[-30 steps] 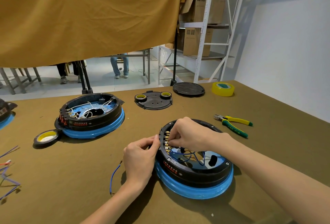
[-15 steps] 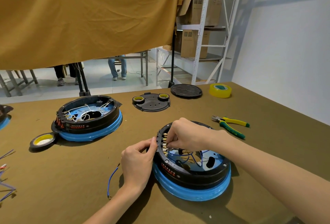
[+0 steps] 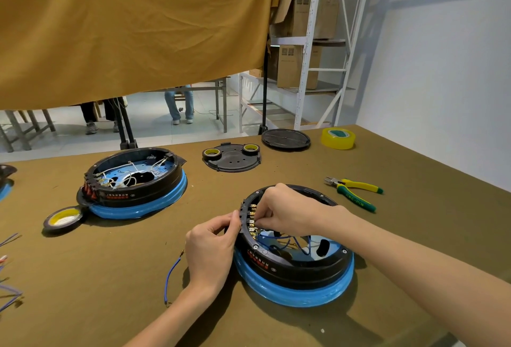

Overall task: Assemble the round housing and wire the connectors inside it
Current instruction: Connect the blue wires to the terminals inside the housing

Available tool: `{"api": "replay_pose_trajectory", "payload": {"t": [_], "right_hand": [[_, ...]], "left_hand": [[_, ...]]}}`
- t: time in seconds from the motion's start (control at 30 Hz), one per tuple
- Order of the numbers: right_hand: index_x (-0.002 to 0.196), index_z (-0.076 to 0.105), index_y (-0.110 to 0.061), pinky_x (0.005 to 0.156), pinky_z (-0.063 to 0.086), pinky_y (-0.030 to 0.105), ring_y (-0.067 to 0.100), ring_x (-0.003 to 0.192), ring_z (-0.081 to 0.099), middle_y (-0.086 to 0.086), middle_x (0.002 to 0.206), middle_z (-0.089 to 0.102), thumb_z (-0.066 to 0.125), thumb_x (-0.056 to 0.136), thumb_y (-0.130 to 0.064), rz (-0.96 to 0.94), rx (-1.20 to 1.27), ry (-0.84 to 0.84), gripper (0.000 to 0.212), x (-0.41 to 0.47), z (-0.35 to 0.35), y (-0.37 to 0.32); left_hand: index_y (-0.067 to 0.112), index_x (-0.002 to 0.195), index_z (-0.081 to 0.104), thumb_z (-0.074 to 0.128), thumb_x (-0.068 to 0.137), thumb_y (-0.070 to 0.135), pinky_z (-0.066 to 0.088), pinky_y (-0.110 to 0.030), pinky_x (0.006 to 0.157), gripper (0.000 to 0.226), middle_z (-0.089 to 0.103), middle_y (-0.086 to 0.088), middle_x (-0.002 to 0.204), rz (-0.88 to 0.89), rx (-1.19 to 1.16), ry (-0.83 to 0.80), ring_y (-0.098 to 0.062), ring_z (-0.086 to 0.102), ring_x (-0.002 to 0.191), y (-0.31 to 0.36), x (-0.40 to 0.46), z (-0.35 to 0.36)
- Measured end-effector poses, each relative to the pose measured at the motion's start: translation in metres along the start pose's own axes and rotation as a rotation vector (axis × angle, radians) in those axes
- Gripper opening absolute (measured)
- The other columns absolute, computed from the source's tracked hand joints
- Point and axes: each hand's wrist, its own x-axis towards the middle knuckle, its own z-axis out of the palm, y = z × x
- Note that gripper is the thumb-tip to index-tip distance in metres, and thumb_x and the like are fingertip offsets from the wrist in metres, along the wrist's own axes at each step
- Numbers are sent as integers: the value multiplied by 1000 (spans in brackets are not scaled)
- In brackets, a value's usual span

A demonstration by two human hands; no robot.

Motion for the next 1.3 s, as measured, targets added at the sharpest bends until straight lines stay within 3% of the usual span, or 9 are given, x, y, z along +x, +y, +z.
{"api": "replay_pose_trajectory", "payload": {"t": [0.27,0.57,0.8,0.93,1.03,1.17,1.23,1.3], "right_hand": [[100,81,-10,77,61,31,9,76,69,0,88,77,67,96,-14,-7,8,25,15,0,4,-1],[106,81,-12,73,54,11,2,80,70,-4,95,79,70,96,-19,5,120,24,16,-9,-4,10],[104,81,-11,71,56,16,4,76,70,-3,93,79,70,96,-19,-10,72,25,16,-6,-5,7],[104,81,-11,76,61,26,6,78,71,-1,93,79,69,97,-17,-2,37,25,16,-6,-3,3],[99,82,-10,75,62,32,11,75,71,0,87,78,67,97,-15,2,3,33,16,-5,0,0],[93,81,-8,69,58,29,10,66,64,-1,76,73,65,96,-13,23,-75,46,17,0,4,-6],[84,78,-6,64,53,31,10,59,57,-3,66,64,64,96,-11,32,-121,48,19,2,6,-9],[84,76,-5,68,57,37,18,65,61,2,70,66,63,95,-10,52,-145,45,18,4,6,-9]], "left_hand": [[17,104,80,66,96,28,64,-34,68,20,79,11,95,26,13,-28,-3,75,86,-1,0,-1],[19,103,81,69,94,27,61,-20,69,16,79,13,98,49,20,-7,2,73,89,1,0,-1],[22,102,80,70,93,27,60,-17,68,14,78,16,96,49,10,-4,3,73,88,0,0,0],[29,102,76,69,94,27,60,-18,66,11,77,20,95,53,11,-6,4,73,86,2,-1,-1],[29,102,76,66,97,27,62,-25,63,12,77,18,92,72,32,-10,1,74,83,4,-3,0],[27,86,78,58,103,28,53,-44,47,26,72,9,69,117,63,-56,-17,68,60,8,-9,3],[41,89,74,59,103,25,56,-42,50,26,74,15,75,138,70,-42,-16,71,64,13,-10,3],[50,98,67,61,101,21,60,-29,57,30,71,32,83,171,66,-28,-4,73,74,18,-10,3]]}}
